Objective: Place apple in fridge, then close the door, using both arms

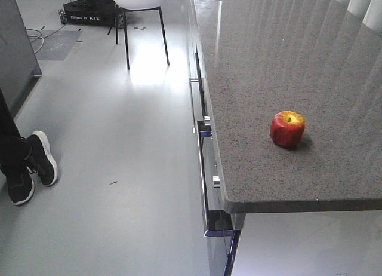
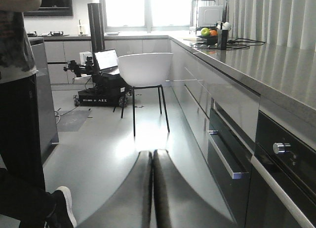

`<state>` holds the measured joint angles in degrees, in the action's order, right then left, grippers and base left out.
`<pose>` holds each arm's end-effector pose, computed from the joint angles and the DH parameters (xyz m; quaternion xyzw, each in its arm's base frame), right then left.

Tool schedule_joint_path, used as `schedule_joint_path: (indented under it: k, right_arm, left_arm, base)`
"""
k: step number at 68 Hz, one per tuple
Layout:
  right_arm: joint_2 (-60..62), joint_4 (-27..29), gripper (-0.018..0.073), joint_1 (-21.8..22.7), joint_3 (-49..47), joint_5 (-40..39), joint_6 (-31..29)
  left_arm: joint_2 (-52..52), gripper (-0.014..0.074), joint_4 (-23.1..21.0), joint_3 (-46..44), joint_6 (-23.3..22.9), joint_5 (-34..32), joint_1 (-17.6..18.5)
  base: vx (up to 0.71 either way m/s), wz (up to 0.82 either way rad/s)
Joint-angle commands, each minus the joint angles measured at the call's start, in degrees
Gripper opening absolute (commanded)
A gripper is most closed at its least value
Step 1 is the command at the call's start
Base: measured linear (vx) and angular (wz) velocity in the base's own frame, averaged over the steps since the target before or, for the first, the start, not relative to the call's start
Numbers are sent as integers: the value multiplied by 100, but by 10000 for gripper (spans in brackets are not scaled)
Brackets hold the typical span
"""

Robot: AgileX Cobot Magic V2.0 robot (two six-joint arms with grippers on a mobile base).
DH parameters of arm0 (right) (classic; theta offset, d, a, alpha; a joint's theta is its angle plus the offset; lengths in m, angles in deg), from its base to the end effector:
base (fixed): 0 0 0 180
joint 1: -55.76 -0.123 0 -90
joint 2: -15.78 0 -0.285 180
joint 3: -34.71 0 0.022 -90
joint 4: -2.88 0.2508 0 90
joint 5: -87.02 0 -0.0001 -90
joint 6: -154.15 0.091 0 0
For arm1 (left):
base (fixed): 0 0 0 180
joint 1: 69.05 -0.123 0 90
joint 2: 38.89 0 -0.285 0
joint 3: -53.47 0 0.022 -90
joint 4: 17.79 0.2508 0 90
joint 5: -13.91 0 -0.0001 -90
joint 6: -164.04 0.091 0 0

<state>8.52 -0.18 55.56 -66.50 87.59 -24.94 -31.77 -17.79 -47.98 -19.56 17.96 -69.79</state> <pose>0.0568 0.0001 0.2035 -0.0139 0.6858 -0.0126 0.7275 0.0566 0.0007 0.1995 -0.0267 0.7049 -0.0177 0.7086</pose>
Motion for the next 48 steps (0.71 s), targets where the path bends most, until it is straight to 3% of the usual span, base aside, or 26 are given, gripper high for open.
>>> schedule_joint_path:
  k: [1,48]
  right_arm:
    - [53,-47,-3,20,58,-457,-38]
    - [-9,-28,-3,20,-169,-479,-34]
  left_arm:
    - [-87,-6,0,75,-5,-405,20]
    - [-87,-6,0,75,-5,-405,20]
  base:
    - [0,0]
    - [0,0]
